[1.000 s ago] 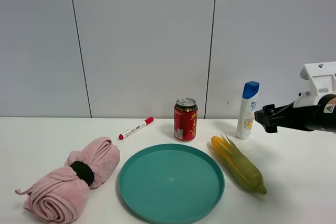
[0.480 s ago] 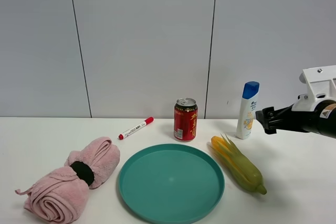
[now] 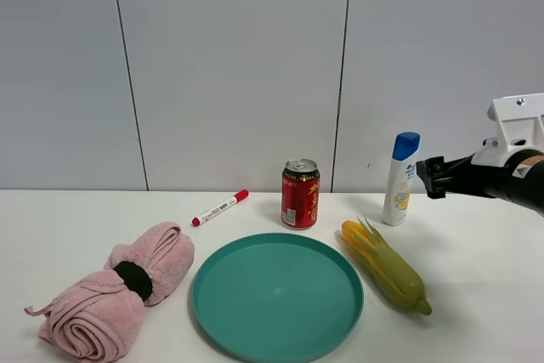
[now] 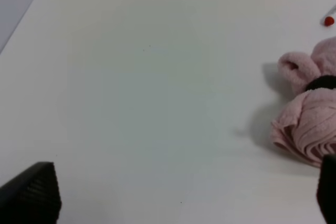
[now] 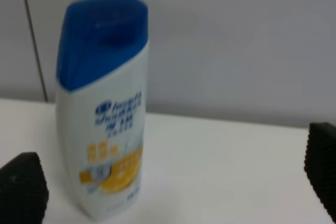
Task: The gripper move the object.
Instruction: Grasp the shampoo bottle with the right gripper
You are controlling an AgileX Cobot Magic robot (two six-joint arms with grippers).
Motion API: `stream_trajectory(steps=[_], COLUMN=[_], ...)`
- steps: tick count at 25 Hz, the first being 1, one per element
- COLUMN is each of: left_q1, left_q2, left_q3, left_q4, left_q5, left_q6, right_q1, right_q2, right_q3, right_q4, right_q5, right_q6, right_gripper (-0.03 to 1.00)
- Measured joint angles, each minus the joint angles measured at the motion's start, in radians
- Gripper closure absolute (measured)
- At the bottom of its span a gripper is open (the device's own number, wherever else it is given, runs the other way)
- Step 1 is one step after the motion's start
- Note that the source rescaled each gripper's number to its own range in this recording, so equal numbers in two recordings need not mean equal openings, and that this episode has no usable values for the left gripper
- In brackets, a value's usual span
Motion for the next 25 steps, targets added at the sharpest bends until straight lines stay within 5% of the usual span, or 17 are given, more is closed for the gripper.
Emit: stream_trajectory(steps=[13, 25], left_q1=[0.0, 0.0], left_q2=[0.0, 0.0], left_q3=[0.0, 0.0], left_q4=[0.0, 0.0], left_q5=[0.0, 0.0], left_q6=[0.0, 0.0], right_q1=[0.0, 0.0], right_q2=[0.123, 0.223], right_q3=[-0.207, -0.32], right_q4=[0.004, -0.146], right_q5=[0.134, 0.174], right_q6=[0.017, 0.117], right_gripper=[-0.03, -0.03])
